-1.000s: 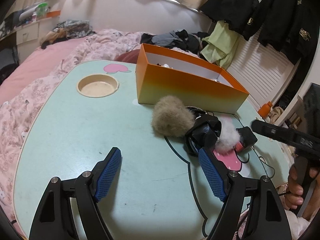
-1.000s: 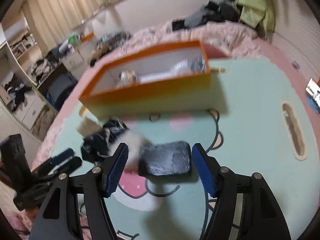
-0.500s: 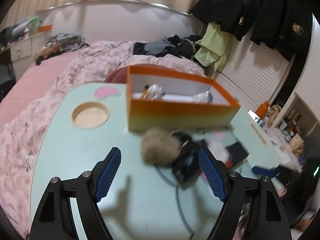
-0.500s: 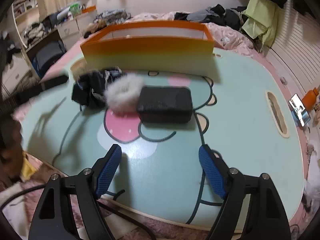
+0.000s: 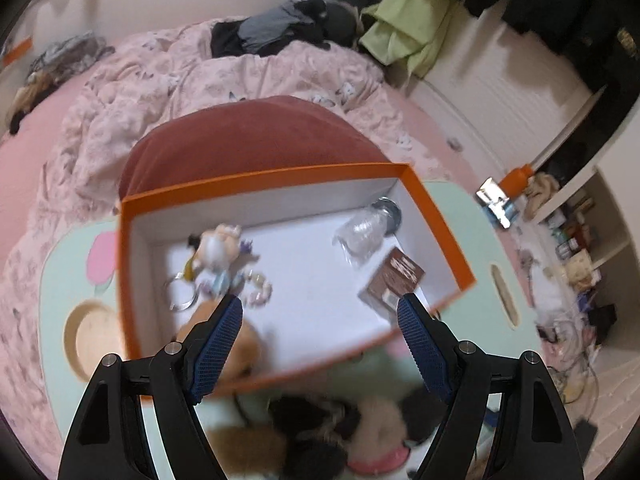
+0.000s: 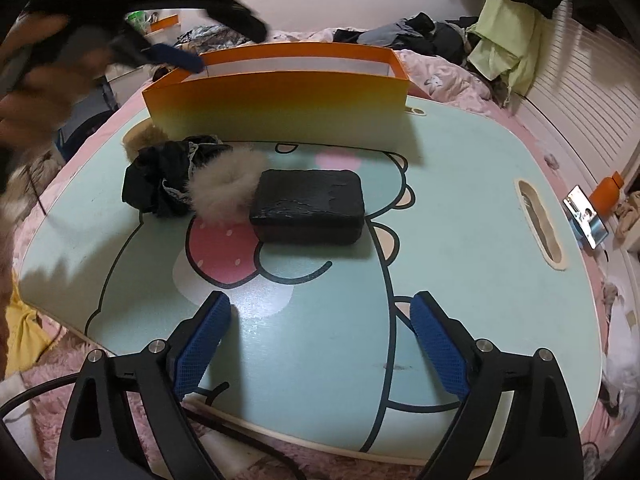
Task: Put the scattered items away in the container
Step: 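Reach into the box and grasp the clear plastic bag with the left gripper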
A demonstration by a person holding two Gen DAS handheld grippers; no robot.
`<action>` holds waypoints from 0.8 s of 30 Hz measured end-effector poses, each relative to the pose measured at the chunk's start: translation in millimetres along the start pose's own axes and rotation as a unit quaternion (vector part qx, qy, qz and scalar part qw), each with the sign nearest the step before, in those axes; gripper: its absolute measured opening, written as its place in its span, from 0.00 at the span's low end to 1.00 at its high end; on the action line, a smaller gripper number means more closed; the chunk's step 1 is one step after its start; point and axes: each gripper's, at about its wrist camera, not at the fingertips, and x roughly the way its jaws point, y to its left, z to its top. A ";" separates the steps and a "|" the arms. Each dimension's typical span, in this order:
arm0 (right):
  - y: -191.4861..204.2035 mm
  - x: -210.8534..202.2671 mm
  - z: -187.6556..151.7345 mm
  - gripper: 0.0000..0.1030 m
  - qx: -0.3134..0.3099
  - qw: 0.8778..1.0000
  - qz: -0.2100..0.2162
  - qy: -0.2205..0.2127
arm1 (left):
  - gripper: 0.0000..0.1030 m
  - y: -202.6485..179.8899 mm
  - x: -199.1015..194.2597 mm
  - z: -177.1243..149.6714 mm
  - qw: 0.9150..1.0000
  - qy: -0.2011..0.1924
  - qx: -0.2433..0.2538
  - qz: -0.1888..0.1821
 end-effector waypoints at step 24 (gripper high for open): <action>-1.5 0.5 1.7 0.89 0.000 1.000 0.001 -0.006 | 0.31 -53.0 77.2 43.9 0.998 0.016 0.021 0.049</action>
